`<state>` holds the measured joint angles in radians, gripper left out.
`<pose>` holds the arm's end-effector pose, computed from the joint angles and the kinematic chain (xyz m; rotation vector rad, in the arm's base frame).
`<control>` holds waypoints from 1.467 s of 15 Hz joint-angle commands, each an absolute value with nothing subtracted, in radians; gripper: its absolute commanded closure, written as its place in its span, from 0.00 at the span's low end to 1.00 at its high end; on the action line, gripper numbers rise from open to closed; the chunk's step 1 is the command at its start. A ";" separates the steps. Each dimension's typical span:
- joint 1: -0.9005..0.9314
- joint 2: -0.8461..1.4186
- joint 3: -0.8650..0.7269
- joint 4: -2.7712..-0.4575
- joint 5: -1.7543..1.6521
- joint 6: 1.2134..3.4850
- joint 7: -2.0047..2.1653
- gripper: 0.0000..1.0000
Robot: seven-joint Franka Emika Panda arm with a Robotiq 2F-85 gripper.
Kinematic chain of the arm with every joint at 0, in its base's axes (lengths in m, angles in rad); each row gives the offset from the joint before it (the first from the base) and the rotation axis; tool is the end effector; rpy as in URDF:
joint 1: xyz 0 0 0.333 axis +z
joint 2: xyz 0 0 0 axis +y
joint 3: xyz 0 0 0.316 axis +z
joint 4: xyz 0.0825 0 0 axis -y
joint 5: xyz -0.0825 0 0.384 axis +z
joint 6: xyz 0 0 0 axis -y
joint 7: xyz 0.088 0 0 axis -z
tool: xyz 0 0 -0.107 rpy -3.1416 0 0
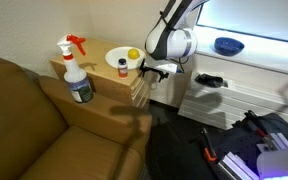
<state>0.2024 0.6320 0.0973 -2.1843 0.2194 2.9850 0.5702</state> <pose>0.5366 0.1522 0.1112 -2.8749 0.7465 -0.1549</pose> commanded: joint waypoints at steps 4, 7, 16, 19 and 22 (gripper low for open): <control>0.036 0.745 0.270 -2.082 0.386 2.979 0.406 0.00; 0.076 0.725 0.231 -2.099 0.389 2.979 0.426 0.00; 0.039 0.842 0.267 -2.010 0.472 3.013 0.436 0.00; 0.067 0.830 0.237 -2.017 0.476 2.994 0.443 0.00; 0.063 0.860 0.241 -1.988 0.483 3.004 0.443 0.00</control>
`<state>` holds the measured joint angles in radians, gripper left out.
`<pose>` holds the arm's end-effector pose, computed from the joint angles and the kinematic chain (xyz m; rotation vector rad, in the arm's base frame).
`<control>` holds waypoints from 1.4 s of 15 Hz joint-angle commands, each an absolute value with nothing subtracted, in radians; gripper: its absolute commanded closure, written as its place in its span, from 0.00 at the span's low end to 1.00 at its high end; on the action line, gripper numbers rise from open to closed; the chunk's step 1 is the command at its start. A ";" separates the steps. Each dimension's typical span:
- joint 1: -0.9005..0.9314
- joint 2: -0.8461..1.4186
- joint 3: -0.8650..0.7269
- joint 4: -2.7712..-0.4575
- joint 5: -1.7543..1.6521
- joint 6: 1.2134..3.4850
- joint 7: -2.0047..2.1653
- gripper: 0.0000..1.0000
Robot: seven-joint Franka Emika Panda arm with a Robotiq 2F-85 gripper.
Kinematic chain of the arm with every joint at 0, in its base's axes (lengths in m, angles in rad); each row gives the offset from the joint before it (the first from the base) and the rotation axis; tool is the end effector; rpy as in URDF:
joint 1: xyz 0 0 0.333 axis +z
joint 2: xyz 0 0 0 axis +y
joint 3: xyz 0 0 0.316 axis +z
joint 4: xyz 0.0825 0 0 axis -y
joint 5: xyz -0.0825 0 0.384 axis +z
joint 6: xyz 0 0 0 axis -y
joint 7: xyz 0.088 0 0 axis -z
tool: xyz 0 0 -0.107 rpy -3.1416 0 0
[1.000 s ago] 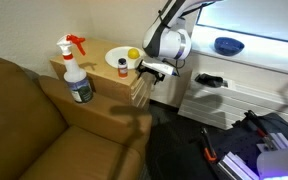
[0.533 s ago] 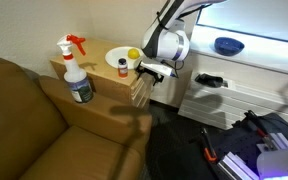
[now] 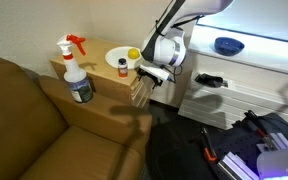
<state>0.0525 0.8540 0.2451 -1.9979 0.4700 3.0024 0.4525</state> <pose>0.5634 0.1437 0.0467 -2.6578 0.9917 -0.0288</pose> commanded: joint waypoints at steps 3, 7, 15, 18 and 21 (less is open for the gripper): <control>0.046 0.866 0.275 -1.978 0.494 3.029 0.431 0.00; 0.067 0.854 0.253 -1.984 0.483 3.007 0.444 0.00; 0.184 0.896 0.138 -1.924 0.477 3.051 0.530 0.00; 0.223 0.908 0.099 -1.898 0.477 3.058 0.561 0.00; 0.176 0.921 0.141 -1.879 0.485 3.011 0.553 0.00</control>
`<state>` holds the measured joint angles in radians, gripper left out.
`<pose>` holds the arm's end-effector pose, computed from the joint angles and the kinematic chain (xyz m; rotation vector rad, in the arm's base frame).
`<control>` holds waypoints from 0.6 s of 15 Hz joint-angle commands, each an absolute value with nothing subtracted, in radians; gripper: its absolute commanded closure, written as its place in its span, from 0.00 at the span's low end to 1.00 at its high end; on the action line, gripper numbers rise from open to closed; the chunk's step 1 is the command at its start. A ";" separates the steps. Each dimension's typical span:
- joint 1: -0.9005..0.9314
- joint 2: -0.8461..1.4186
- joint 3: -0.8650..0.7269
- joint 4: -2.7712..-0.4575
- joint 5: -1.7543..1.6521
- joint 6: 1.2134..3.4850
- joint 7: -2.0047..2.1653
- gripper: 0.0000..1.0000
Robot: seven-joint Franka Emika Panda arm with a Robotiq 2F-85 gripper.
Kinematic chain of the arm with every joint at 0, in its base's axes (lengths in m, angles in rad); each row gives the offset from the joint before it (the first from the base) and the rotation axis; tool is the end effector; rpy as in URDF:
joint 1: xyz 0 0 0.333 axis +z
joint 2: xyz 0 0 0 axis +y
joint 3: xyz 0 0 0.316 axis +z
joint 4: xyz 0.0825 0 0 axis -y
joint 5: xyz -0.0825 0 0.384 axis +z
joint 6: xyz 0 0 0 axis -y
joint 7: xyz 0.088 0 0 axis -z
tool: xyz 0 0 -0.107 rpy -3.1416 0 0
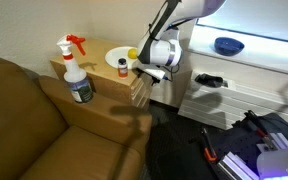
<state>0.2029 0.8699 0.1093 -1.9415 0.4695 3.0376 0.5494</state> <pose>0.5807 0.1515 0.0499 -2.6892 1.0548 -0.1658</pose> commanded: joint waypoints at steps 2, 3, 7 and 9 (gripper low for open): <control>0.197 0.870 0.113 -1.938 0.472 3.026 0.553 0.00; 0.193 0.871 0.116 -1.937 0.473 3.024 0.552 0.00; 0.261 0.908 0.040 -1.907 0.456 3.016 0.596 0.00; 0.272 0.952 0.023 -1.896 0.454 3.025 0.610 0.00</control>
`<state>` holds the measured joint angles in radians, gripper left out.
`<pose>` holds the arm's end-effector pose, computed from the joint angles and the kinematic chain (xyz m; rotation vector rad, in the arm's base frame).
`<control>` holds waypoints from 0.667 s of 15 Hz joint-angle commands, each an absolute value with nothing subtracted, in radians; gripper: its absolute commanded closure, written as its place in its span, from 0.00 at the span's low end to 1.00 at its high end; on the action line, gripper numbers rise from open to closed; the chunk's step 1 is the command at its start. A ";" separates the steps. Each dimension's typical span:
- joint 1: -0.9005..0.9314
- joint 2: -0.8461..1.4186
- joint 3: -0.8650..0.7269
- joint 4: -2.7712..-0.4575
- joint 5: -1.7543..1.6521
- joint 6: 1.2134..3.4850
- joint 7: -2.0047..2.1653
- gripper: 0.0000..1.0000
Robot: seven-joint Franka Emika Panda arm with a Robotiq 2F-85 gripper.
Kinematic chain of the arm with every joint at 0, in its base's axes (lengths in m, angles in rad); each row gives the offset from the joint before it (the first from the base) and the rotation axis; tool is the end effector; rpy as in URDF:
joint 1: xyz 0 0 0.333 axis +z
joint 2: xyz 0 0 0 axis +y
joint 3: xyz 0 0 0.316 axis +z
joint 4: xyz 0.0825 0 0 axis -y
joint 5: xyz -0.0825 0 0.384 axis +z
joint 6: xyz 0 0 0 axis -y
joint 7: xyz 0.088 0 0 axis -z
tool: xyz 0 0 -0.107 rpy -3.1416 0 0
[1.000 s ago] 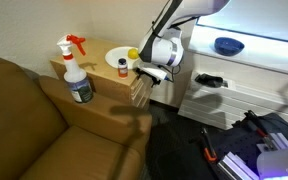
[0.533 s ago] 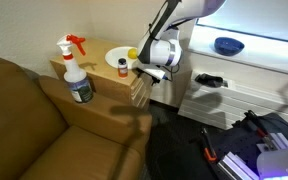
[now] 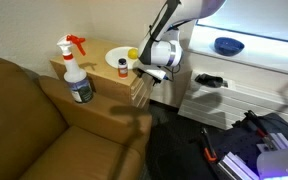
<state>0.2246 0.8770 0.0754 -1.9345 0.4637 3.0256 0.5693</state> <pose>0.5822 0.1453 0.0461 -2.7052 1.0776 -0.1681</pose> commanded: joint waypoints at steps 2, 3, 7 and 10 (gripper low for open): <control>0.277 0.970 0.018 -1.904 0.458 3.038 0.624 0.00; 0.285 0.970 0.010 -1.907 0.460 3.040 0.639 0.00; 0.075 0.899 0.243 -1.955 0.508 3.105 0.518 0.00; -0.086 0.873 0.419 -2.050 0.508 3.268 0.354 0.00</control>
<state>0.0724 0.8817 0.2457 -1.9780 0.5215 3.1408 0.4815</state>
